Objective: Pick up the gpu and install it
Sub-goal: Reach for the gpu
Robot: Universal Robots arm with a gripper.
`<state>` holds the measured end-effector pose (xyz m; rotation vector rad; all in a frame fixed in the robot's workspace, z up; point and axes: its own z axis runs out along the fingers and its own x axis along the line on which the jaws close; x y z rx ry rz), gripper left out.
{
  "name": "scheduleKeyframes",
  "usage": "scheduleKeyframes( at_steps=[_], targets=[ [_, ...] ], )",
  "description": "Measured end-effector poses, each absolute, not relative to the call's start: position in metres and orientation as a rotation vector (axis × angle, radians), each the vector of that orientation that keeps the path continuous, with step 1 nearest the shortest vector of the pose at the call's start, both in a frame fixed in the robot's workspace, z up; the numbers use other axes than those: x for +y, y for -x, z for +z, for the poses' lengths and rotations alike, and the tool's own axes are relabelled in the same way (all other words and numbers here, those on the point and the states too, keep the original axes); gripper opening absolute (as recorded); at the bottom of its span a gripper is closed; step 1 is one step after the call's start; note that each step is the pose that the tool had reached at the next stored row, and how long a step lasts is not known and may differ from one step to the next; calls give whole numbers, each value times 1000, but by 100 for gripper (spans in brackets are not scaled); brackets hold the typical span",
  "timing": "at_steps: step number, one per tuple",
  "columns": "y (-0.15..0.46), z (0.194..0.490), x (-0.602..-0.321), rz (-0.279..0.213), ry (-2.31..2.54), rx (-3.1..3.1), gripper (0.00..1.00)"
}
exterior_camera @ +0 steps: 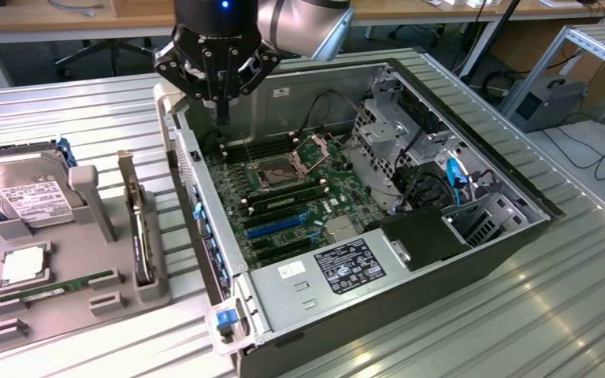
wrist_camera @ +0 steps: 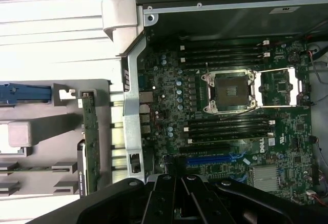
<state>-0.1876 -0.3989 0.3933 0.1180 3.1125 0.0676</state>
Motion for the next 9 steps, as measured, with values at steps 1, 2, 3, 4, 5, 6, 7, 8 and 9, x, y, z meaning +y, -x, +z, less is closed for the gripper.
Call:
scheduleKeyframes(
  at_steps=[1, 2, 3, 4, 5, 6, 7, 8, 9],
  targets=[
    [188, 393, -399, 68, -118, 3113, 11],
    [188, 393, -399, 68, -118, 3112, 11],
    [189, 393, -399, 68, -118, 3112, 11],
    [189, 393, -399, 68, -118, 3112, 11],
    [190, 393, -399, 68, -118, 3112, 11],
    [191, 393, -399, 68, -118, 3112, 11],
    [191, 393, -399, 68, -118, 3112, 11],
    [191, 393, -399, 68, -118, 3112, 11],
    [192, 393, -399, 68, -118, 3112, 11]
  ],
)
